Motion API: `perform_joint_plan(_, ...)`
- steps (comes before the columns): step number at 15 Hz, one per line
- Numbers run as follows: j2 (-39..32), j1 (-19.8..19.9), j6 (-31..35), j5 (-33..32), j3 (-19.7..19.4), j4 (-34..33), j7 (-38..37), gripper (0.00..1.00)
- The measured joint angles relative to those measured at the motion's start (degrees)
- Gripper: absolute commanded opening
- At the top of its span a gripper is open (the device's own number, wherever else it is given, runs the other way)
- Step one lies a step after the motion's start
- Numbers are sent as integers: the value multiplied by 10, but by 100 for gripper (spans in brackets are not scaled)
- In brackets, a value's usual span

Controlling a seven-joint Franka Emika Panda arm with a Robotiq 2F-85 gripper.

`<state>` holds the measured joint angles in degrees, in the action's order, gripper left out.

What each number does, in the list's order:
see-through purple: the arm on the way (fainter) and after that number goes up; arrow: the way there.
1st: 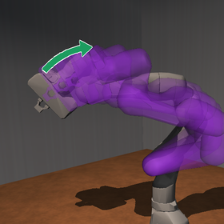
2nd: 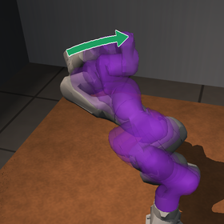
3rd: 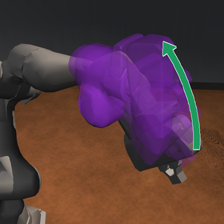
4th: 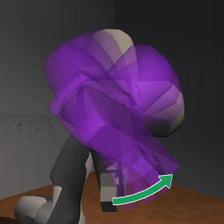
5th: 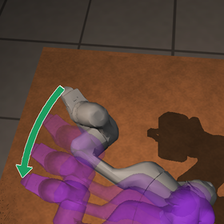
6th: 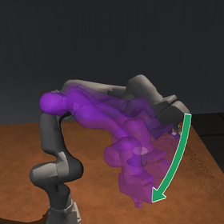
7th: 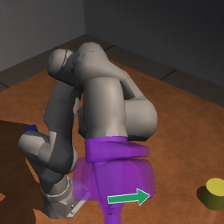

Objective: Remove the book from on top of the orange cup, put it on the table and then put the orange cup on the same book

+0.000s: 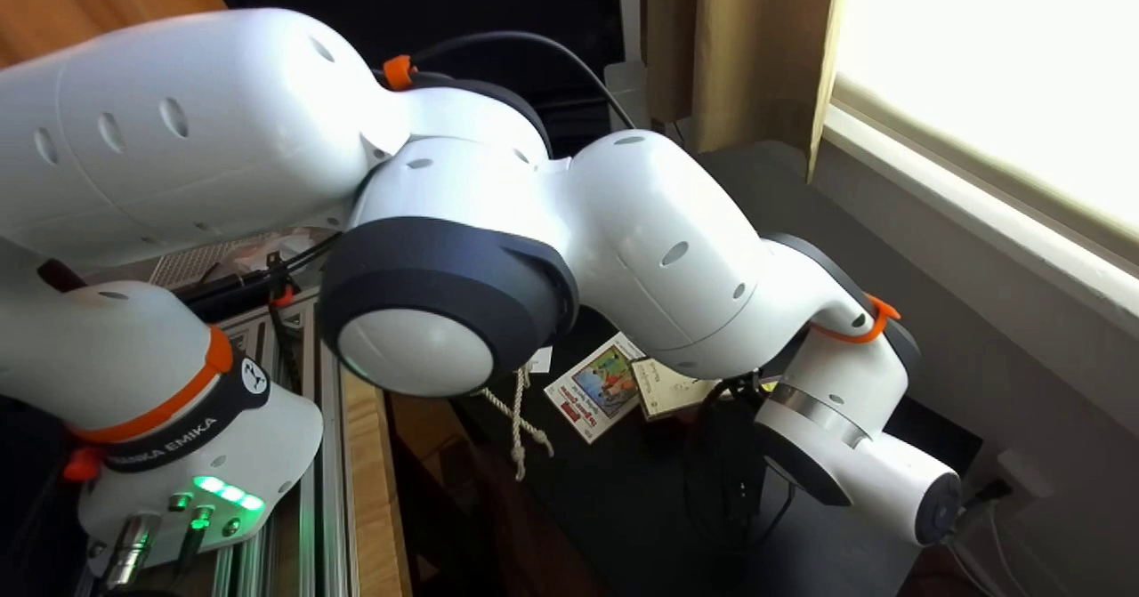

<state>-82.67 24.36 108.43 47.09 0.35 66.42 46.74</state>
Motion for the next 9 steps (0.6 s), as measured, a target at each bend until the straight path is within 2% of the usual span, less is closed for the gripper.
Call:
perform_joint_plan(4,-24,10,-24,-9,8,-36,-6,28)
perform_joint_plan(7,-23,17,-36,-12,16,-37,-6,7)
perform_joint_plan(8,-22,19,-41,-12,18,-37,-6,3)
perform_joint_plan(9,-22,20,-45,-12,20,-39,-6,4)
